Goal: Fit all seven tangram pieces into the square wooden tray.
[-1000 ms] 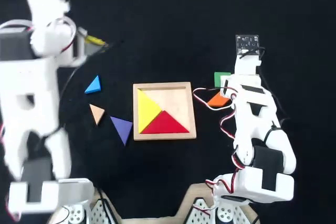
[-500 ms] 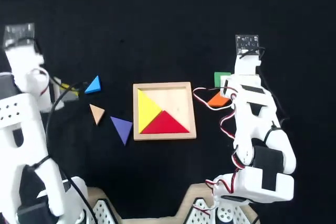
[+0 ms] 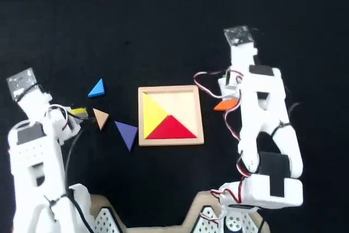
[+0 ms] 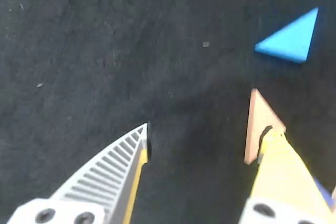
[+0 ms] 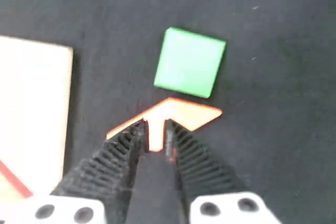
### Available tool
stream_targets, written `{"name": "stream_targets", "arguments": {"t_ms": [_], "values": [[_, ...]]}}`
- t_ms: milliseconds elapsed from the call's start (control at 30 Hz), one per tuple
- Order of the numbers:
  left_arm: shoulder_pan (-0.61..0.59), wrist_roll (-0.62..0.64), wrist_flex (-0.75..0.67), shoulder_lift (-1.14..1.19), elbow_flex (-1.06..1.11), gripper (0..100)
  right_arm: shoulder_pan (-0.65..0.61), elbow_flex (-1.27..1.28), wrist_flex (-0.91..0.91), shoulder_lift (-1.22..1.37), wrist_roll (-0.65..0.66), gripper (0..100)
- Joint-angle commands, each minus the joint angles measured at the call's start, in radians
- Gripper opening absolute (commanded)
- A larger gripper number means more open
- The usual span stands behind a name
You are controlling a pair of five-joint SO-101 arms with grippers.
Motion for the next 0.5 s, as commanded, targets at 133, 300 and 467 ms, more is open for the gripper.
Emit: {"name": "stream_targets", "arguments": {"t_ms": [133, 300, 467], "values": [[0.079, 0.049, -0.158, -0.204, 0.159, 33, -0.026, -0.168, 0.068, 0.162, -0.018, 4.4], [0.093, 0.049, -0.158, -0.273, 0.197, 33, -0.084, -0.297, 0.133, 0.252, -0.091, 4.3], [0.091, 0.049, -0.158, -0.307, 0.214, 33, -0.17, -0.363, 0.153, 0.311, -0.081, 4.2]]}}
